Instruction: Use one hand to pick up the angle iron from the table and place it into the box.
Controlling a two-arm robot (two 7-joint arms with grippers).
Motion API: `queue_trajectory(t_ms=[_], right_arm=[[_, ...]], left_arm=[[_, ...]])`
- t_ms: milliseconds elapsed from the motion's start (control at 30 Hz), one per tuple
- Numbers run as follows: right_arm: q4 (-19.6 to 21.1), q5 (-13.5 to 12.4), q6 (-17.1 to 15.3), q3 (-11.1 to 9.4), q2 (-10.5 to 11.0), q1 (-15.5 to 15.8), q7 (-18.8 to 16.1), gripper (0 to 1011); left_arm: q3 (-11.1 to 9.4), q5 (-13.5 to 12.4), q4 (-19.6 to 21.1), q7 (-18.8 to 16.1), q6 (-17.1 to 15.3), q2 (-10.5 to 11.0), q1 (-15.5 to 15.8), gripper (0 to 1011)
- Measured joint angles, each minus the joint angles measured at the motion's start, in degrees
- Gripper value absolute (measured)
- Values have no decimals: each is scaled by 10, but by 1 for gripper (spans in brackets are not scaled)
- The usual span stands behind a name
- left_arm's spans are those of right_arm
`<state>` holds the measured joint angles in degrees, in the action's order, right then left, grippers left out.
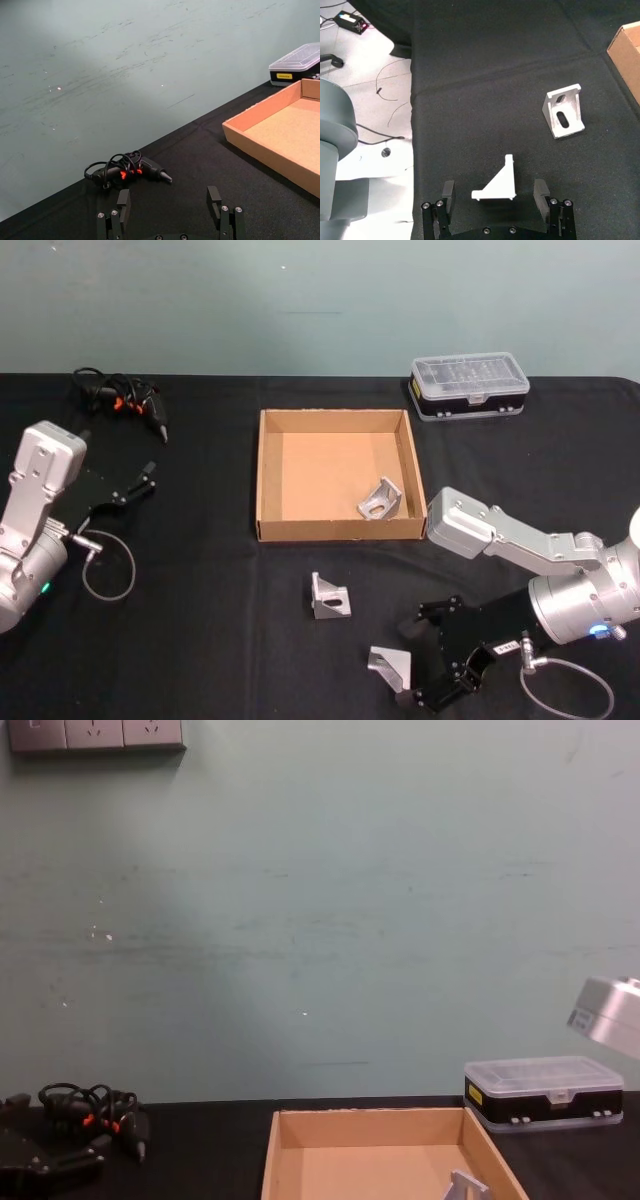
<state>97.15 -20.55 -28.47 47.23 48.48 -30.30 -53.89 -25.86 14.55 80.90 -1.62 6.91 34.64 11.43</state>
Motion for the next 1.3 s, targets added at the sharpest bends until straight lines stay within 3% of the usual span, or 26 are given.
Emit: queue_trajectory(t_ms=[467,933,1300], right_arm=[[-14,-7,9,20,-2,-7,11,1002],[-29,-10,20,26,-10,-8,21,1002],[-34,-11,24,27,-12,-8,24,788]], left_arm=[[0,0,0,0,0,0,0,1000],[0,0,0,0,0,0,0,1000],[0,0,0,0,0,0,0,1000]])
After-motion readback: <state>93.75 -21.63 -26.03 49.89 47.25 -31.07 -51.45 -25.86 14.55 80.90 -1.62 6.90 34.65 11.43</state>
